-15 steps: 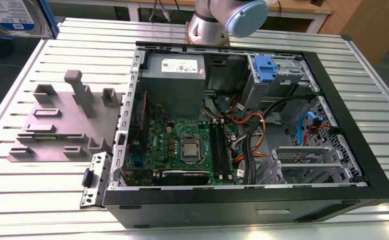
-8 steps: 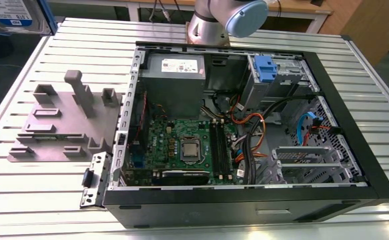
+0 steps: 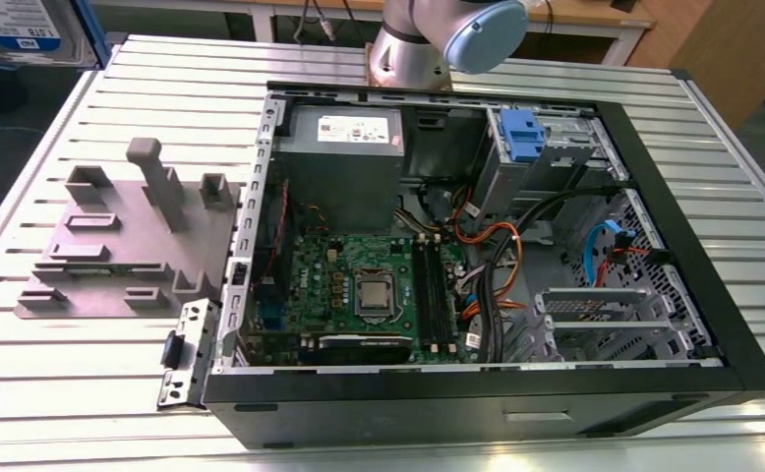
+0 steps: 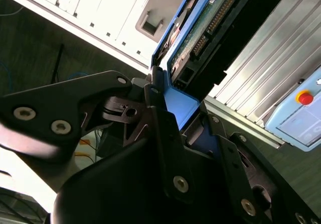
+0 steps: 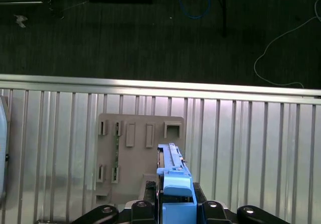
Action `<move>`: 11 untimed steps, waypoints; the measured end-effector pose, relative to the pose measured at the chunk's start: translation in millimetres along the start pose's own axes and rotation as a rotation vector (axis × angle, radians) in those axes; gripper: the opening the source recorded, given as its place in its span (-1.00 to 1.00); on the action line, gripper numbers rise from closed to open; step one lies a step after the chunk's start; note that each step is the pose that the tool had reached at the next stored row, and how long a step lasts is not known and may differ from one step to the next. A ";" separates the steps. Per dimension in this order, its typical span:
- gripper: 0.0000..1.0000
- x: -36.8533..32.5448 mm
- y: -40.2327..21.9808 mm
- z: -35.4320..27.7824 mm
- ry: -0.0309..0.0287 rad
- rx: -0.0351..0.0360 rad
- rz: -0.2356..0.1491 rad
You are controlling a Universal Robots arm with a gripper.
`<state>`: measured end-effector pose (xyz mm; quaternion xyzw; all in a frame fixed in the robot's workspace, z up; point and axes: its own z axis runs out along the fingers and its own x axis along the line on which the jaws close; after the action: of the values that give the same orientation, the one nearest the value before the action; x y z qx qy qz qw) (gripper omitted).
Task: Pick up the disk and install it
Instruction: 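Pick up the disk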
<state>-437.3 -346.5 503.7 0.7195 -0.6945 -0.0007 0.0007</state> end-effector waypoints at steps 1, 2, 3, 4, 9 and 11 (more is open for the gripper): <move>-0.27 1.5 0.1 0.0 0.0000 0.0000 0.000; -0.27 3.2 0.1 0.0 0.0000 0.0000 0.000; -0.27 4.7 0.2 0.0 0.0001 0.0000 0.000; -0.27 6.0 0.2 0.0 0.0000 0.0000 0.000; -0.27 8.4 -2.2 0.0 0.0000 0.0001 0.000; -0.27 8.6 -3.8 0.0 0.0000 0.0001 0.000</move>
<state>-433.2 -355.0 503.7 0.7195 -0.6945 -0.0007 0.0007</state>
